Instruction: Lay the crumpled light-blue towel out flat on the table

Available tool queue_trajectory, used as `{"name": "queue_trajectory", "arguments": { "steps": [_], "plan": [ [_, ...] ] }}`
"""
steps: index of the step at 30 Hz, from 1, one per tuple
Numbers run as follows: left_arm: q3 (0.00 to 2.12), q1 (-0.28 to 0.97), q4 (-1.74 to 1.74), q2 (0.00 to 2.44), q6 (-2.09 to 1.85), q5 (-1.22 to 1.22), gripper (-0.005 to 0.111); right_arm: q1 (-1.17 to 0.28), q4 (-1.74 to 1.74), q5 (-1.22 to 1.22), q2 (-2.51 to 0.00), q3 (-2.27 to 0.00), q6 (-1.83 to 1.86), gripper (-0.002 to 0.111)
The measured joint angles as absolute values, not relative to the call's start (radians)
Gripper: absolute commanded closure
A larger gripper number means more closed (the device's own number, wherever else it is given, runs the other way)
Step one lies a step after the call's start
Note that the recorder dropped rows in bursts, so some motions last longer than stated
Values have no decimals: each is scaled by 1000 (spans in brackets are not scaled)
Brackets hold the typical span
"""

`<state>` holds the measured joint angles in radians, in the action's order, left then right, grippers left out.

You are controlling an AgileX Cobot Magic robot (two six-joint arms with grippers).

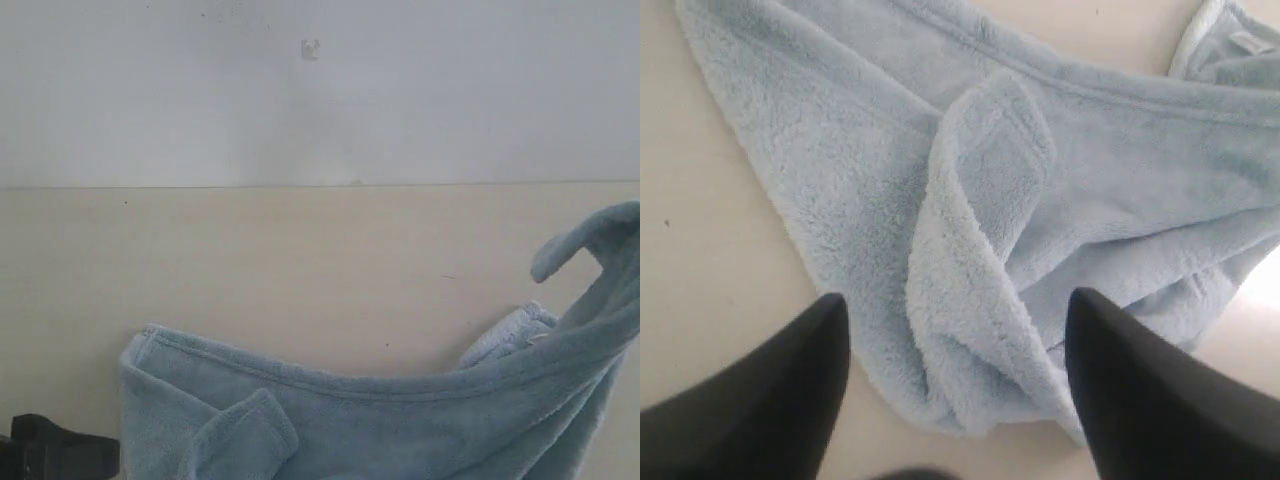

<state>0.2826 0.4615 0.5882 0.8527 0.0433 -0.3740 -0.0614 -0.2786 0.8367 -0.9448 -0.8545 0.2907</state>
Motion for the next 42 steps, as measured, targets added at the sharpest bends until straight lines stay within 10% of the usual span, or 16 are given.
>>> {"name": "queue_trajectory", "arguments": {
  "steps": [42],
  "plan": [
    [798, 461, 617, 1630, -624, -376, 34, -61, -276, 822, -943, -733, 339, 108]
  ]
}}
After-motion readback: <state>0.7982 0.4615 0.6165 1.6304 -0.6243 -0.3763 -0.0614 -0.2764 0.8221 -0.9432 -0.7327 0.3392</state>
